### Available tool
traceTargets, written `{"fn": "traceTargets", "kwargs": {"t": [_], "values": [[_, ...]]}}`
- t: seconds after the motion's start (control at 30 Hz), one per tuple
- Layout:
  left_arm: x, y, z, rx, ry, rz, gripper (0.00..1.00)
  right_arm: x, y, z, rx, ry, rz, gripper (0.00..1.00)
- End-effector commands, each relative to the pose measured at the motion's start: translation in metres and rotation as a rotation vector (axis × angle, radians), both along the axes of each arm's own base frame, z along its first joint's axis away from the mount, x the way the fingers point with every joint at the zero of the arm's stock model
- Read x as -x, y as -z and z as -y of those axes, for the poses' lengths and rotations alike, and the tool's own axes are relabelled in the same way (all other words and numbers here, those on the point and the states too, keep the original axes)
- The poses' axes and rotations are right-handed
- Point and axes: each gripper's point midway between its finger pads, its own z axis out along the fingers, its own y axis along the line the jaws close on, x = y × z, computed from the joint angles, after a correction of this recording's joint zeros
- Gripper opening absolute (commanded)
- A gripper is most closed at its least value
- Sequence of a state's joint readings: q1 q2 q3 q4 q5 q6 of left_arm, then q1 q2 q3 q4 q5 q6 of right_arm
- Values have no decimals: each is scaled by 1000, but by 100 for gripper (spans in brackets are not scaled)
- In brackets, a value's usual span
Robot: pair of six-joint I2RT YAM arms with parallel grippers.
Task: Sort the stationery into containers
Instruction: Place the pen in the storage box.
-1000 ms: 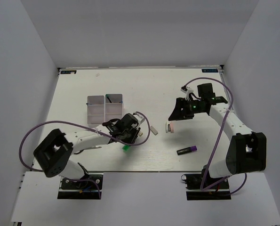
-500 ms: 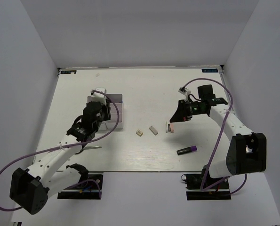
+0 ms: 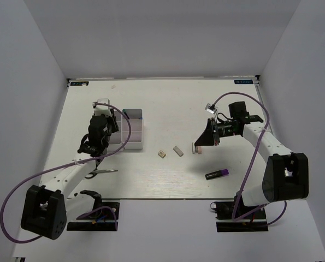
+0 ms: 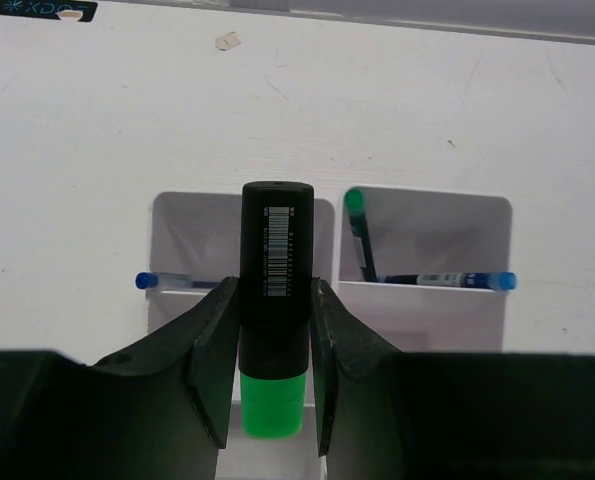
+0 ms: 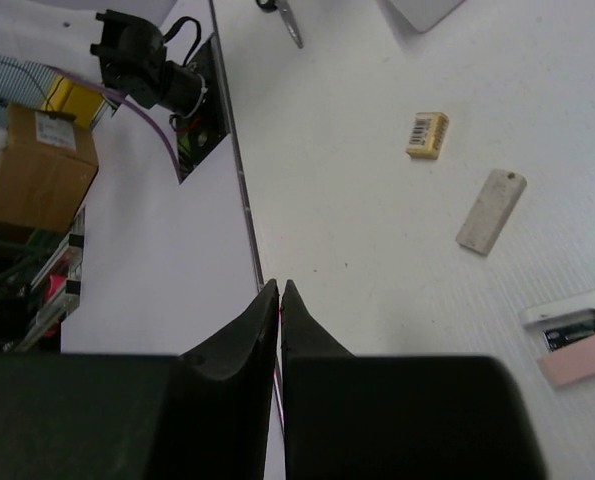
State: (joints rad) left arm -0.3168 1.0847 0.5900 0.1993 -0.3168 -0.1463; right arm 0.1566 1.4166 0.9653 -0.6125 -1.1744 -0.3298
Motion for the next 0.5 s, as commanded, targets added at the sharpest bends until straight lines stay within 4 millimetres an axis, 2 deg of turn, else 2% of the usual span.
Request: {"fn": "traceTargets", "kwargs": {"t": [0.0,0.03,0.1,0.13,0.2,0.47], "values": [[-9,1,-3,12,27,50,1,9,-14,-3,-106,-82,49,5],[-11,-2,-3,22,29,68,1,8,-13,-2,-105,-88,60,7],[-13,9,-5,24,30,66,1,8,-12,-2,-100,-88,62,11],[-16,6,-4,29,35,88,1,8,-11,-1,-95,-86,67,13],[-19,13,-7,25,28,90,1,8,-11,-1,-86,-84,82,16],[-26,21,-7,31,27,80,1,10,-8,0,-68,-78,95,22]]}}
